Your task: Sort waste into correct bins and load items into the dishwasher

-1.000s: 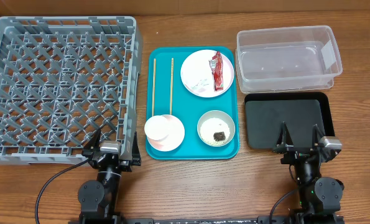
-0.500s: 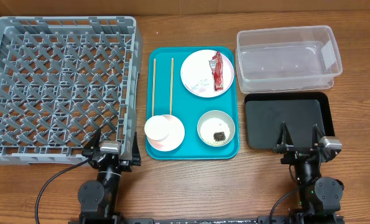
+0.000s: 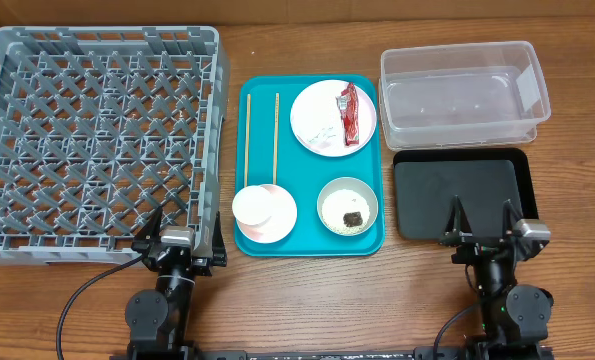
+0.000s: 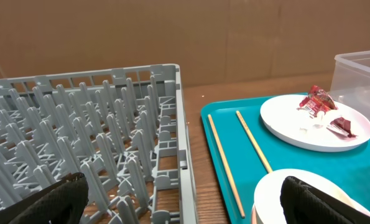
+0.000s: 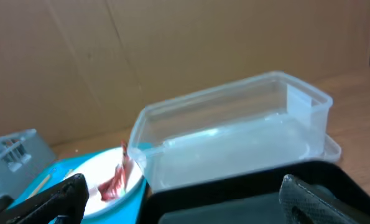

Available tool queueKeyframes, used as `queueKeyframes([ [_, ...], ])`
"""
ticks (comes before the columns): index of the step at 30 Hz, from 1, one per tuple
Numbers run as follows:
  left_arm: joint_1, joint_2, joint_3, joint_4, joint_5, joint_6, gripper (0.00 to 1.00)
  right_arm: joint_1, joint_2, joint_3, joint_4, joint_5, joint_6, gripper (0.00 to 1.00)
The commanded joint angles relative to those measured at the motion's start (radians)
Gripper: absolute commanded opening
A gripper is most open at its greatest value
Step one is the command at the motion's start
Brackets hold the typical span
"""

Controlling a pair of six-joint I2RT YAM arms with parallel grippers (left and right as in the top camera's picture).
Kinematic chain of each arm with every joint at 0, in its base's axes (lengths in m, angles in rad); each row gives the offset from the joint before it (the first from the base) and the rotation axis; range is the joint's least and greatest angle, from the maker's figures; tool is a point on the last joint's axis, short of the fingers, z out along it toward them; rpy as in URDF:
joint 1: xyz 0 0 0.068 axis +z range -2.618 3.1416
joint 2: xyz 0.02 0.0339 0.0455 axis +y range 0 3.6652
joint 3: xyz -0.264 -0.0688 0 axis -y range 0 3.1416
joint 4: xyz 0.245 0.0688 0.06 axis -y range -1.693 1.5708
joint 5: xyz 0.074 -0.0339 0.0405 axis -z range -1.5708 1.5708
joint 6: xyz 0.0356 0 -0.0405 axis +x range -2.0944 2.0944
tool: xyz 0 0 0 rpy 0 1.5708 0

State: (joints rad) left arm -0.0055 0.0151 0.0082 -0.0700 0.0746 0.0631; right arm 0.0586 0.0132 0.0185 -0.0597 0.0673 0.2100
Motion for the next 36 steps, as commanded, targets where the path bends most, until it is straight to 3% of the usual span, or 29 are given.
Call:
queueKeyframes([
  [1, 0.007, -0.009, -0.003, -0.002, 0.0, 0.013, 1.0, -0.004, -0.006, -0.01, 0.057, -0.053, 0.042, 1.0],
  [6, 0.005, -0.009, -0.003, 0.064, 0.107, -0.196, 1.0, -0.004, -0.006, -0.002, 0.146, -0.24, 0.064, 1.0],
  [10, 0.005, -0.009, 0.013, 0.207, 0.21, -0.198, 1.0, -0.004, -0.006, 0.075, 0.11, -0.279, 0.071, 1.0],
  [13, 0.005, -0.008, 0.091, 0.175, 0.214, -0.198, 1.0, -0.004, 0.013, 0.179, 0.042, -0.28, 0.071, 1.0],
  [19, 0.005, 0.1, 0.381, -0.132, 0.211, -0.169, 1.0, -0.004, 0.228, 0.496, -0.188, -0.319, 0.07, 1.0],
  [24, 0.005, 0.341, 0.692, -0.449, 0.214, -0.096, 1.0, -0.004, 0.534, 0.772, -0.37, -0.473, 0.018, 1.0],
  [29, 0.005, 0.626, 1.012, -0.715, 0.215, -0.085, 1.0, -0.004, 0.879, 1.08, -0.652, -0.488, 0.011, 1.0],
  [33, 0.005, 0.812, 1.204, -0.866, 0.215, -0.085, 1.0, -0.004, 1.091, 1.265, -0.77, -0.492, 0.001, 1.0],
  [36, 0.005, 0.921, 1.279, -0.924, 0.216, -0.089, 1.0, -0.002, 1.218, 1.309, -0.783, -0.647, 0.008, 1.0],
])
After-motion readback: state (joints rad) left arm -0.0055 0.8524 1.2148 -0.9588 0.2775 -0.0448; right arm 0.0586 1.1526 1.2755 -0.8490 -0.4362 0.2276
